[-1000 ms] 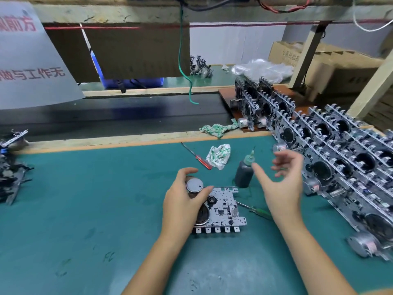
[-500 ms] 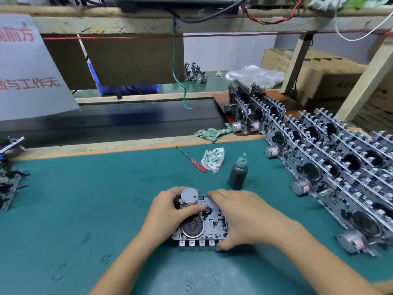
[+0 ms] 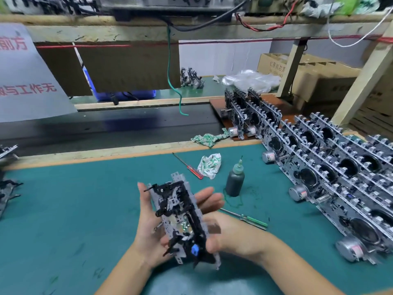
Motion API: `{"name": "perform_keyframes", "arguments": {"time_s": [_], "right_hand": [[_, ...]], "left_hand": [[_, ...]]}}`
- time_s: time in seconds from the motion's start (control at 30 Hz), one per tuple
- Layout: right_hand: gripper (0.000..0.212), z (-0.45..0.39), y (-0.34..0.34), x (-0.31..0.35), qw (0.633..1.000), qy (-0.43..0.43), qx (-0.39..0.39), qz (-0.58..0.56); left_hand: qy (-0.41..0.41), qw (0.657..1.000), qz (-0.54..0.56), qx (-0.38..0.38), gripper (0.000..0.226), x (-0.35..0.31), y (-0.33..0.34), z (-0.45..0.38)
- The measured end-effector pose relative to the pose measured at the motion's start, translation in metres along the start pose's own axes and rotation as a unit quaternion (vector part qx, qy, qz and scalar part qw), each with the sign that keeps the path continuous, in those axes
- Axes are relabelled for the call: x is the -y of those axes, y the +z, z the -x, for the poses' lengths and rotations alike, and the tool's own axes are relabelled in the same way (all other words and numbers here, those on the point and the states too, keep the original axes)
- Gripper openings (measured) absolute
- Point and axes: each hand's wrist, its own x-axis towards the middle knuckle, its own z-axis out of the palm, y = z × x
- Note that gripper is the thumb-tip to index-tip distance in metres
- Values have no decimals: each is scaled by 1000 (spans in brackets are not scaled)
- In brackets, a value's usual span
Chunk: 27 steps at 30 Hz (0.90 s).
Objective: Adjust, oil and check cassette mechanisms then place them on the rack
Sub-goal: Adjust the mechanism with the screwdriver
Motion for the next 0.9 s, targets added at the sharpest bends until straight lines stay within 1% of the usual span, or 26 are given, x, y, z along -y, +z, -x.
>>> {"name": "perform_keyframes", "arguments": {"time_s": [0.03, 0.1, 0.17, 0.23, 0.27, 0.3, 0.33, 0.37, 0.4, 0.43, 0.47, 0.5, 0.57, 0.6, 0.63, 0.67, 0.7, 0.73, 0.77, 0.83, 0.9], "right_hand": [[48, -1, 1, -1, 1000, -16, -19, 19], [27, 0, 4, -1, 995, -49, -76, 29], [21, 5, 3, -1, 981, -79, -178, 15], [15, 13, -7, -1, 943, -105, -308, 70], [16, 16, -13, -1, 915, -111, -367, 124], [21, 19, -20, -3, 880, -101, -421, 196], [22, 20, -28, -6, 843, -76, -455, 277], [19, 19, -34, -10, 809, -31, -454, 371], [21, 17, -38, -16, 776, 26, -421, 470], [26, 14, -41, -23, 743, 84, -367, 554], [26, 10, -44, -32, 721, 122, -319, 603], [22, 8, -46, -38, 713, 137, -292, 622], [10, 7, -50, -42, 721, 126, -292, 615], [10, 8, -53, -41, 743, 113, -304, 585], [14, 8, -57, -40, 786, 104, -316, 521], [16, 8, -59, -38, 840, 94, -317, 431], [17, 7, -58, -35, 890, 82, -301, 331], [17, 6, -55, -32, 931, 73, -268, 237], [17, 4, -51, -30, 957, 70, -229, 162], [22, -1, -44, -27, 981, 71, -158, 82], [29, -6, -41, -26, 987, 77, -128, 60]], "left_hand": [[-1, 999, 18, 29, 111, 3, 3, 2], [2, 998, 29, 58, 104, 5, 5, 4], [20, 993, 49, 108, 105, 5, -2, 3], [53, 988, 55, 132, 105, -1, -11, 5], [58, 988, 57, 128, 105, -3, -15, 5], [56, 989, 57, 121, 104, -6, -17, 6], [52, 991, 59, 113, 104, -7, -18, 6], [44, 992, 62, 102, 105, -9, -19, 6], [34, 994, 62, 86, 105, -9, -20, 5], [28, 996, 58, 62, 104, -9, -21, 5], [28, 998, 47, 31, 103, -9, -24, 5], [30, 999, 36, -5, 101, -7, -28, 4], [28, 997, 33, -60, 103, -3, -34, 2], [25, 996, 43, -80, 103, -2, -35, 1], [20, 994, 52, -97, 103, -1, -35, 1], [16, 992, 55, -108, 102, -1, -36, 0], [10, 992, 50, -118, 102, -1, -36, -1], [4, 991, 43, -126, 101, -2, -37, -2], [-1, 991, 35, -133, 101, -1, -37, -3], [-6, 989, 21, -148, 99, 0, -37, -5], [-8, 986, 20, -168, 97, 0, -37, -7]]}}
